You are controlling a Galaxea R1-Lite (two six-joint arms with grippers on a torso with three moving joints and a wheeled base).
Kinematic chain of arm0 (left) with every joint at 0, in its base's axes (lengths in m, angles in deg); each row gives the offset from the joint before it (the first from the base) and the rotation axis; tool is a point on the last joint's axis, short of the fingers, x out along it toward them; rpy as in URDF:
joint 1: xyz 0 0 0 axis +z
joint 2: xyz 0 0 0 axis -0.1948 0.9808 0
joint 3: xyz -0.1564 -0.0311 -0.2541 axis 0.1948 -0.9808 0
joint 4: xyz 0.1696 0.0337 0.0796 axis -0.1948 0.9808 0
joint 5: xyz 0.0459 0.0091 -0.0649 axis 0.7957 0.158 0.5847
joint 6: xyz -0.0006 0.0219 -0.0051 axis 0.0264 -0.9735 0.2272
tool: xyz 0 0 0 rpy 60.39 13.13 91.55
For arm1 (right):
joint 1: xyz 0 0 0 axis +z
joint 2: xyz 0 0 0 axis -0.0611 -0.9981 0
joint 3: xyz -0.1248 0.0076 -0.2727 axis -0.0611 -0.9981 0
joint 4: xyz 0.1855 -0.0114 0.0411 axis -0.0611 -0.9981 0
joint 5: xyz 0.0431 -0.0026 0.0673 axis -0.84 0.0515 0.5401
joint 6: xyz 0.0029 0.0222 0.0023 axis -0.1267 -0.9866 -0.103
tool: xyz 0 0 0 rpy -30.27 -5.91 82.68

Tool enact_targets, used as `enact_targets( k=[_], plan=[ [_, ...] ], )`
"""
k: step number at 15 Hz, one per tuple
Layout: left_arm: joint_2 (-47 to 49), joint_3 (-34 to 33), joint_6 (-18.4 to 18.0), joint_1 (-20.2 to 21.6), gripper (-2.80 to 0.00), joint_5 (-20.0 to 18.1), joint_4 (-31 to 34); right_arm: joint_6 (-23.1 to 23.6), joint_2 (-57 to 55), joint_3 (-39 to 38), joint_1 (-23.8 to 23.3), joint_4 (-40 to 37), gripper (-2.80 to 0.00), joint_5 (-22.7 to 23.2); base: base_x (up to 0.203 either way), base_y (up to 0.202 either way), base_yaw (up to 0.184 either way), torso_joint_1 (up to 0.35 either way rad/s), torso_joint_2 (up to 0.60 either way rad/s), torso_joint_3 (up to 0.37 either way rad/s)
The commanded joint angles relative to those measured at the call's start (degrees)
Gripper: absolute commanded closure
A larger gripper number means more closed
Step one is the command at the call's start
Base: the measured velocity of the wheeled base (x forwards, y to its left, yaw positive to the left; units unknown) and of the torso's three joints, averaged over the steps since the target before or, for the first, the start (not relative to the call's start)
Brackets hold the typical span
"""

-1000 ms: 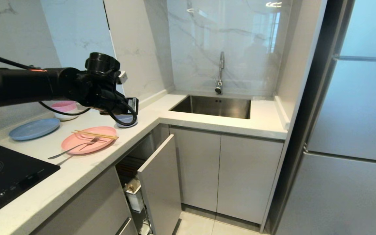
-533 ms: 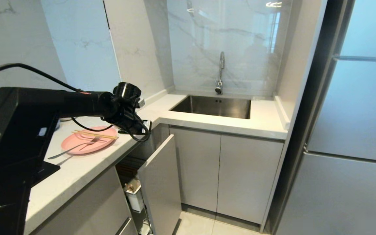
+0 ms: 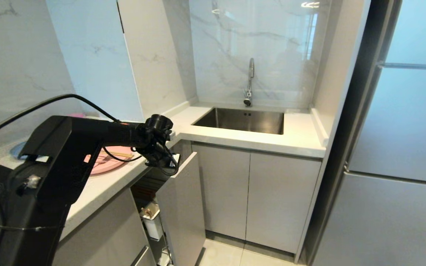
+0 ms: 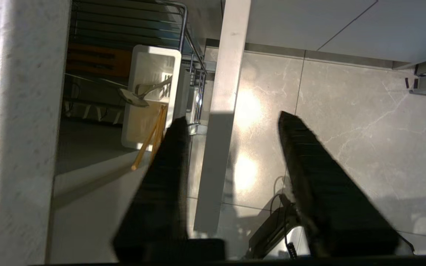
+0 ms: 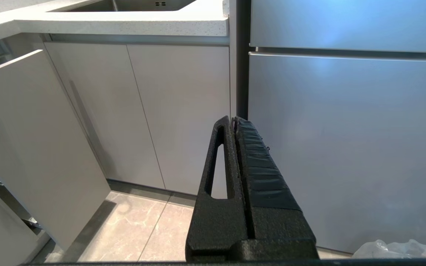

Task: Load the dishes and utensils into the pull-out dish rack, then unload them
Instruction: Open the cupboard

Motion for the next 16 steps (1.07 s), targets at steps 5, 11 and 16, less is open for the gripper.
enact_targets(
  k=[5, 11, 16],
  plan=[
    [3.5, 0.3, 0.4, -0.1, -2.80, 0.3, -2.8, 0.0, -0.1, 0.0, 0.0, 0.0, 0.00, 0.0, 0.000, 0.000, 0.000, 0.000, 0.00, 0.000],
    [6.7, 0.3, -0.1, -1.1, -2.80, 0.3, -2.7, 0.0, 0.0, 0.0, 0.0, 0.1, 0.00, 0.0, 0.000, 0.000, 0.000, 0.000, 0.00, 0.000],
    [8.1, 0.4, -0.1, -2.0, -2.80, 0.4, -2.5, 0.0, 0.0, 0.0, 0.0, 0.1, 0.00, 0.0, 0.000, 0.000, 0.000, 0.000, 0.00, 0.000]
  ],
)
